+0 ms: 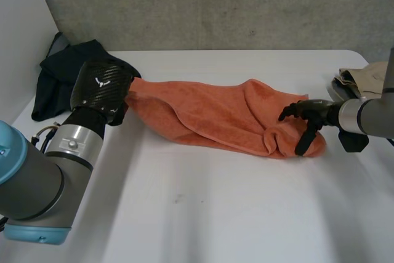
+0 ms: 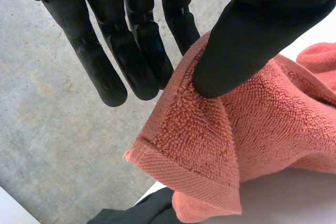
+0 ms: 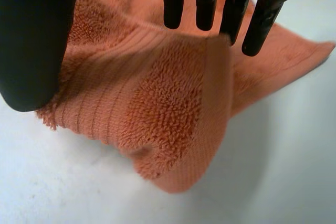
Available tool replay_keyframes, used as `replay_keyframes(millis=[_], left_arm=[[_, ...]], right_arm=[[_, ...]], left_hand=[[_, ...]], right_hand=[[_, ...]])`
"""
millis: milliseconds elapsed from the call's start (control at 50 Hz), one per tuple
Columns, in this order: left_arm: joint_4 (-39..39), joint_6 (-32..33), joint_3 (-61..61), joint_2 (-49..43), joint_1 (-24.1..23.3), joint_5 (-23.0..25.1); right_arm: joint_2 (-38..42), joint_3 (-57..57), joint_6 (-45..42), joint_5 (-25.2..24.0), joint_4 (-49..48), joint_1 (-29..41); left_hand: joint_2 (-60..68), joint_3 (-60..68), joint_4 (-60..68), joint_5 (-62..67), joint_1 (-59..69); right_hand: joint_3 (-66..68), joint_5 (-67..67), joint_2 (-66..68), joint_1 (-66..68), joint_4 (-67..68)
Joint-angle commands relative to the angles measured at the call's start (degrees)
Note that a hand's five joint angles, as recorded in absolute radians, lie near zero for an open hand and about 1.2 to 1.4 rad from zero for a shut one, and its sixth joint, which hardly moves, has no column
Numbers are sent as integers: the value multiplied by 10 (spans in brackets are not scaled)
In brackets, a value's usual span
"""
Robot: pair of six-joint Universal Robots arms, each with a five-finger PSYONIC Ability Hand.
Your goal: Fold the laundry.
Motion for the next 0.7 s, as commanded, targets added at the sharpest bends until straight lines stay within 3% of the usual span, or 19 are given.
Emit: replay_keyframes(millis=[20, 80, 120, 200, 320, 400, 560, 640, 700], left_arm=[[0, 0, 2, -1, 5, 0], [0, 1, 1, -1, 7, 0], [0, 1, 2, -1, 8, 0], [0, 1, 2, -1, 10, -1], [-5, 6, 4, 14, 20, 0], [-7, 6, 4, 21, 26, 0], [-9, 8, 1, 21, 34, 0], [-10, 8, -1, 21, 40, 0], [-16, 8, -1, 21, 40, 0]], right_arm=[[3, 9, -16, 2, 0, 2], [-2, 22, -51, 3, 2, 3], [-10, 31, -82, 10, 2, 4], [-41, 45, -106, 30, 2, 4], [-108, 102, -113, 33, -6, 1], [-136, 141, -121, 32, -19, 1], [-133, 179, -156, 40, -28, -1], [-133, 190, -167, 39, -28, -3], [-133, 196, -170, 39, -30, -4]], left_hand=[[113, 115, 111, 137, 168], [113, 115, 111, 137, 168], [113, 115, 111, 137, 168], [113, 115, 111, 137, 168], [113, 115, 111, 137, 168], [113, 115, 111, 137, 168], [113, 115, 111, 137, 168], [113, 115, 111, 137, 168], [113, 115, 111, 137, 168]], right_hand=[[-3, -4, -12, 6, -11], [116, 115, 107, 125, 108], [287, 286, 278, 296, 279], [441, 440, 432, 450, 432], [380, 378, 370, 388, 371], [210, 208, 200, 219, 201], [193, 191, 183, 201, 184], [300, 298, 291, 309, 291], [590, 589, 581, 599, 581]])
